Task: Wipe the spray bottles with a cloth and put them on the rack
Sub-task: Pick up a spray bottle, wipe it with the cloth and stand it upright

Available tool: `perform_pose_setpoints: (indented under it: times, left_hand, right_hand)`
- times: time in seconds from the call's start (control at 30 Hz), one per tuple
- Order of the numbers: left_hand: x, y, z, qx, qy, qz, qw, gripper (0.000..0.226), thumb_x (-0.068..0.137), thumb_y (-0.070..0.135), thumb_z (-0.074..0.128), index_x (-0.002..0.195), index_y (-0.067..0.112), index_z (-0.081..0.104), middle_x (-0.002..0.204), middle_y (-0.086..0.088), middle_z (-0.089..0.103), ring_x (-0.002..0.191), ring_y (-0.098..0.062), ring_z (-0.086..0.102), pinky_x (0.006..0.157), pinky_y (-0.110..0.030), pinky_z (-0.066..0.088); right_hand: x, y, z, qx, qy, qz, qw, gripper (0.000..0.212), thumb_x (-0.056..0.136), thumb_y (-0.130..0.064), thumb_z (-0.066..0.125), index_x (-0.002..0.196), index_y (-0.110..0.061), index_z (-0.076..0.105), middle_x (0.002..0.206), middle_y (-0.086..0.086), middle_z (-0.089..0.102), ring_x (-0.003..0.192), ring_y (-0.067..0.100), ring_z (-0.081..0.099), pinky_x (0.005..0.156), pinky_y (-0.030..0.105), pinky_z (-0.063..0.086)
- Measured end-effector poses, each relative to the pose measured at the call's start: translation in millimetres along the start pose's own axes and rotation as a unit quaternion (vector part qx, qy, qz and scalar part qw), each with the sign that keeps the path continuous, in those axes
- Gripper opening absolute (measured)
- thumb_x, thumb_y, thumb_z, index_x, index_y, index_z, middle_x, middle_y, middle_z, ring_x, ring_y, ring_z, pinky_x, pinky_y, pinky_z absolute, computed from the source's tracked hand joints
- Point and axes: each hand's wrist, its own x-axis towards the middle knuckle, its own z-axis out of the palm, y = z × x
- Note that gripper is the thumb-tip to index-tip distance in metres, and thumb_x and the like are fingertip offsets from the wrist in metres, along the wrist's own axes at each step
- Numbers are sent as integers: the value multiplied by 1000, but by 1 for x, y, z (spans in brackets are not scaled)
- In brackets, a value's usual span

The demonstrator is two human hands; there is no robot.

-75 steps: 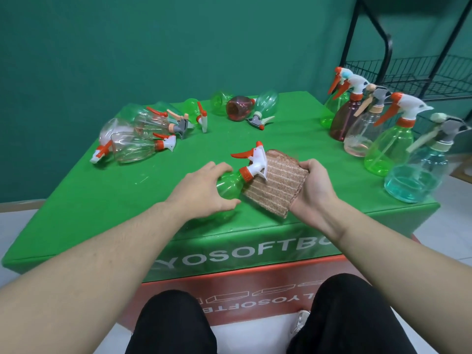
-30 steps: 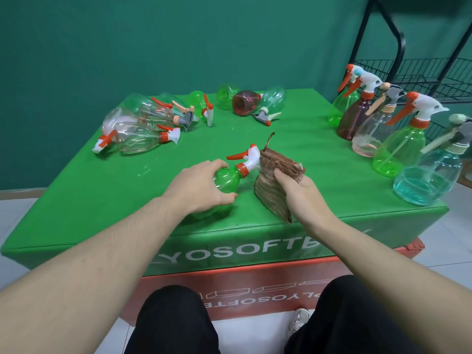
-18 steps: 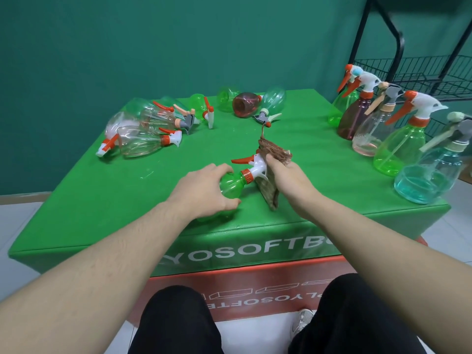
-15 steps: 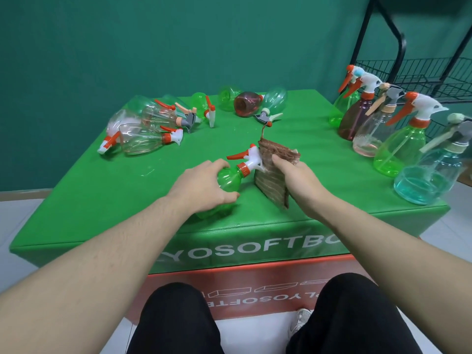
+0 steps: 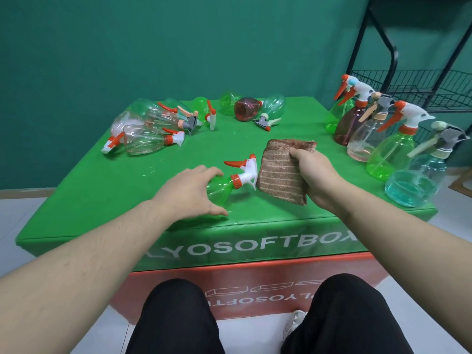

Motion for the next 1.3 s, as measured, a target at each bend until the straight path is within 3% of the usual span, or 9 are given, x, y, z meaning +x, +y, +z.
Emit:
perform_pose_setpoints:
  times: [0.13,0.3,0.37,0.43,0.53,0.63,0.83,1.17,1.3]
  left_hand:
    - [1,-1,0,13,-2,16,1000,97,74,62,83,153,33,36,145,5,51,123,-20,56,104,-37,49]
    - [6,0,5,46,9,33,998,89,79,59,78,153,33,36,135,4,55,114,-19,58,95,-36,52]
    - [7,-1,7,48,13,38,998,89,79,59,78,153,33,37,134,4,55,113,-20,58,94,-35,52]
    - [6,-3,9,44,17,45,998,88,79,59,77,153,32,37,132,4,55,113,-19,57,94,-34,50]
    - [6,-7,9,35,20,51,998,88,80,60,77,153,32,37,133,4,55,115,-20,57,97,-35,49]
    - [8,-8,8,22,22,46,998,88,80,59,78,153,32,37,136,6,55,116,-19,57,98,-35,49]
    - [14,-6,9,33,17,47,998,88,78,61,78,152,34,39,134,8,57,114,-18,58,95,-35,51]
    - [19,-3,11,50,14,51,997,89,78,61,77,152,30,39,126,5,59,107,-18,58,91,-36,52]
    - [19,-5,12,53,21,57,997,85,78,64,76,149,32,42,129,6,59,111,-19,59,94,-36,51]
  right_hand:
    - [4,-1,4,-47,8,-47,998,22,106,-21,47,88,-19,60,71,-4,69,57,9,68,56,24,56]
    - [12,4,8,-209,27,-233,949,19,94,-44,54,100,-40,72,98,2,77,95,27,73,90,50,58]
    - [14,11,8,-292,-6,-271,917,27,99,-28,54,120,-38,68,87,-5,75,76,10,70,76,32,59]
    - [10,18,8,-412,-48,-284,865,47,98,-11,53,139,-35,58,86,-11,69,58,-2,54,57,11,41]
    - [9,32,7,-512,-83,-311,796,63,94,-7,54,151,-34,46,132,-2,67,112,11,62,89,17,42]
    - [18,42,3,-568,-114,-306,755,65,94,-14,53,156,-31,38,158,-4,43,149,19,35,124,39,22]
    - [8,46,0,-615,-148,-331,700,68,87,-37,27,151,-24,48,156,-3,45,148,17,37,124,47,24]
    - [-8,57,-10,-698,-125,-416,569,58,88,-35,38,137,-17,63,141,3,62,133,27,57,110,59,38]
    - [4,45,-6,-738,-114,-325,581,69,88,-44,23,146,-24,53,149,-3,54,142,24,46,119,59,26]
